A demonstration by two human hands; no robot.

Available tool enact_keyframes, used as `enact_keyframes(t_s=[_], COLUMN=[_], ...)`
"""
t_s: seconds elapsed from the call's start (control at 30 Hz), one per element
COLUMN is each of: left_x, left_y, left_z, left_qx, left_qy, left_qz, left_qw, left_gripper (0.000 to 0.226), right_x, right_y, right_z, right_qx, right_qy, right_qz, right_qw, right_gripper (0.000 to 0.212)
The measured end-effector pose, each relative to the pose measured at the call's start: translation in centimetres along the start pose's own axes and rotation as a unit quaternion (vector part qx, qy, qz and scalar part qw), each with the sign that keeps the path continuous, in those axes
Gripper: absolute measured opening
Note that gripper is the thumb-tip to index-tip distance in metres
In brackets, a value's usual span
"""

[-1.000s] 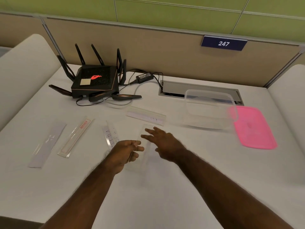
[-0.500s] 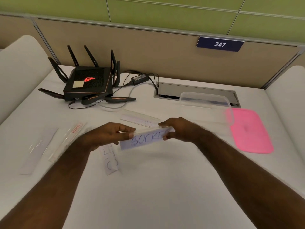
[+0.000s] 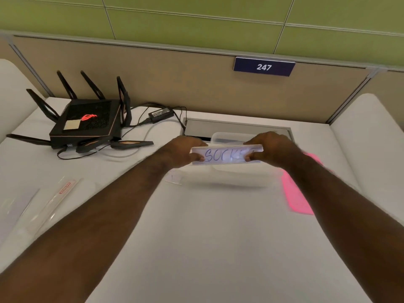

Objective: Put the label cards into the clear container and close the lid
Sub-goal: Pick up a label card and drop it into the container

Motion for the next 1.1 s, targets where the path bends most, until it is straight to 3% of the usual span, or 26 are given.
enact_keyframes(t_s=[0.07, 0.23, 0.43, 0.77, 0.9, 1.1], left_x=[-1.1, -4.4, -8.8, -11.7, -12.3, -13.2], left_y=[1.9, 5.4, 5.3, 4.6, 4.7, 4.8], left_z=[2.3, 6.6, 8.5, 10.2, 10.6, 10.9], left_qx=[-0.006, 0.004, 0.034, 0.044, 0.053, 0.041], left_qy=[0.006, 0.043, 0.010, -0.038, -0.013, -0.005], left_qz=[0.025, 0.251, 0.365, 0.414, 0.412, 0.414], left_qw=[1.000, 0.967, 0.930, 0.909, 0.910, 0.909], left_gripper=[0.048, 0.045, 0.044, 0.042, 0.028, 0.028], right_x=[0.2, -1.4, -4.8, -7.9, -8.8, -9.5], right_y=[2.6, 7.0, 8.0, 7.8, 7.6, 7.5], right_z=[0.0, 0.1, 1.1, 2.9, 3.4, 3.6], right_qx=[-0.021, -0.069, -0.025, 0.016, 0.024, 0.029], right_qy=[0.014, -0.002, -0.040, -0.110, -0.128, -0.140], right_qz=[-0.043, -0.158, -0.237, -0.304, -0.319, -0.333], right_qw=[0.999, 0.985, 0.970, 0.946, 0.939, 0.932], right_gripper=[0.049, 0.057, 0.059, 0.053, 0.052, 0.054])
Point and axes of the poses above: each hand's wrist, its own z-axis towards the middle knuckle, its own x-axis out of the back of the hand, y = z × x, the point moved 6 cm from there along z, towards the middle knuckle, and after that the axes turned 9 degrees about x, right-handed, at the moved point
